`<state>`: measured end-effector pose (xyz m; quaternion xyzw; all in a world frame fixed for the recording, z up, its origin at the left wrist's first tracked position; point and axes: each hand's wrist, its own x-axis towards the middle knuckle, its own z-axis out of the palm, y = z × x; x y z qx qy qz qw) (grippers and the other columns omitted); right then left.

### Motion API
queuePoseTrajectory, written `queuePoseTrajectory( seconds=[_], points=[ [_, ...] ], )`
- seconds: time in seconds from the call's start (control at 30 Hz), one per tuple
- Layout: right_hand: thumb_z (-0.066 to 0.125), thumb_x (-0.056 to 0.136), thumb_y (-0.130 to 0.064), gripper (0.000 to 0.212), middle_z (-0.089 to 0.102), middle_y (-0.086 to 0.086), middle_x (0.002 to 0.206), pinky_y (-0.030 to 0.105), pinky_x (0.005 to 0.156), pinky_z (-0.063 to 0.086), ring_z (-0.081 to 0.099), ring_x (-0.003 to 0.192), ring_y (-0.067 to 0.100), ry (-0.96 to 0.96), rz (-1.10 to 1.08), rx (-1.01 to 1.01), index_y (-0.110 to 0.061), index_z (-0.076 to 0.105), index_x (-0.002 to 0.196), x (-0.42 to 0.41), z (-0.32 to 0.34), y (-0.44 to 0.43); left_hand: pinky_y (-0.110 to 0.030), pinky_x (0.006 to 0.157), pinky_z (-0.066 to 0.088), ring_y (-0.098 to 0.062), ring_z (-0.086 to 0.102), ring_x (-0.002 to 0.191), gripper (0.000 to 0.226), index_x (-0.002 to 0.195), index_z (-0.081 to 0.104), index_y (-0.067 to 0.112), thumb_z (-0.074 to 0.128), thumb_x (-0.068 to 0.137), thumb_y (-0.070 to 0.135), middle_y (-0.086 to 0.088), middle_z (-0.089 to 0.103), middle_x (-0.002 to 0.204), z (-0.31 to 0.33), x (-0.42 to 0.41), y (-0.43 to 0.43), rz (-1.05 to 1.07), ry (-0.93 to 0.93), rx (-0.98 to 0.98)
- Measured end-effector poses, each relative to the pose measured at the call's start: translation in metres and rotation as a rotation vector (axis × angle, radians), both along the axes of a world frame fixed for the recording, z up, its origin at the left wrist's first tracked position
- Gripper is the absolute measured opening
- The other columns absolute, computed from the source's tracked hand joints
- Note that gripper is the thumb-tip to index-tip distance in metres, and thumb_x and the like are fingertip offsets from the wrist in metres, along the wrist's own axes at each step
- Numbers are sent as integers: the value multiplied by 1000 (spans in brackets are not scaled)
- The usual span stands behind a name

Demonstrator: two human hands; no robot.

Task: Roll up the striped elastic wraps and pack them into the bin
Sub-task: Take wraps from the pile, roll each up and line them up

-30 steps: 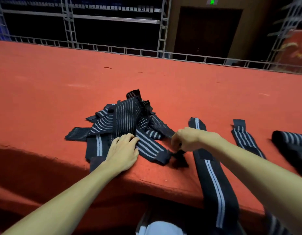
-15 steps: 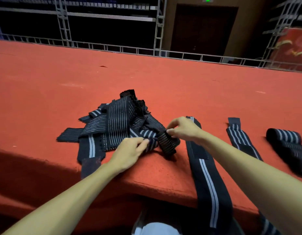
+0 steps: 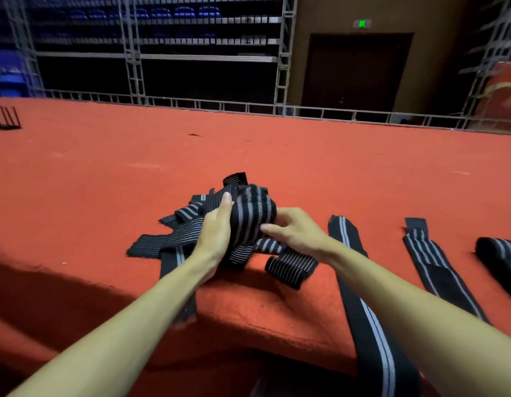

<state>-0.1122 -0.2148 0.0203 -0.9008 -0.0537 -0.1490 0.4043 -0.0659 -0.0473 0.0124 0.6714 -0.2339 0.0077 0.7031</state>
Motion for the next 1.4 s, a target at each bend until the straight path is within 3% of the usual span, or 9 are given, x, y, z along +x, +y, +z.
queuePoseTrajectory(
  seconds=[0.17, 0.4, 0.6, 0.73, 0.97, 1.1, 1.2, 1.3, 1.4],
  points=[
    [53, 96, -9, 21, 72, 1, 106, 34, 89, 53, 67, 98, 14, -74, -55, 357, -15, 69, 107, -23, 5, -16, -23, 101, 36, -9, 55, 115, 52, 119, 64, 16, 24, 102, 44, 4, 63, 121, -40, -6, 5, -38, -252, 458],
    [41, 101, -10, 25, 66, 2, 83, 23, 52, 53, 61, 69, 16, -153, -310, 683, -17, 64, 95, -61, 7, -54, -30, 107, 34, -3, 50, 116, 65, 114, 63, 24, 10, 92, 56, 14, 63, 119, -49, -6, 5, -23, -711, 784],
    [47, 94, -5, 25, 62, 3, 76, 29, 64, 42, 55, 74, 17, -124, -604, 483, -14, 60, 74, -83, -10, -109, -29, 111, 20, -4, 33, 135, 38, 136, 45, 29, 35, 100, 36, 14, 44, 142, -76, 14, 7, 51, -700, 1072],
    [54, 94, -12, 16, 66, 0, 81, 34, 71, 45, 58, 75, 15, 30, -573, 318, -16, 64, 81, -86, -32, -114, -31, 106, 27, -11, 43, 128, 37, 133, 48, 23, 44, 98, 32, 8, 49, 136, -74, -1, -16, 35, -726, 885],
    [51, 95, -17, 13, 68, 4, 90, 36, 71, 48, 59, 78, 16, 27, -605, 345, -15, 63, 90, -81, -35, -113, -25, 100, 34, -3, 49, 111, 57, 114, 60, 25, 47, 80, 70, 13, 54, 115, -67, -60, -67, -388, -775, 788],
    [49, 95, -16, 14, 69, 8, 95, 40, 77, 52, 62, 84, 19, 22, -632, 405, -17, 62, 90, -90, -35, -117, -29, 97, 39, -8, 51, 107, 35, 112, 59, 24, 59, 86, 48, 10, 59, 111, -81, -77, -94, -339, -733, 791],
    [45, 98, -13, 17, 65, 7, 89, 38, 71, 52, 59, 78, 18, 18, -620, 438, -16, 58, 88, -99, -35, -120, -31, 81, 49, -10, 61, 85, 6, 96, 63, 22, 60, 91, 22, 6, 66, 94, -77, -74, -99, -322, -462, 632],
    [44, 97, -12, 17, 64, 1, 92, 31, 76, 43, 56, 85, 17, 27, -643, 221, -15, 59, 91, -108, -39, -126, -27, 45, 49, -13, 60, 47, 6, 98, 54, 16, 52, 96, 10, 0, 61, 87, -58, -57, -88, -242, -61, 384],
    [46, 96, -15, 16, 64, 0, 94, 29, 78, 37, 57, 94, 21, 67, -684, -12, -16, 61, 91, -114, -45, -128, -28, 35, 46, -18, 60, 43, 8, 104, 50, 12, 45, 98, 8, -9, 62, 96, -36, -23, -61, -41, 23, 213]
  ],
)
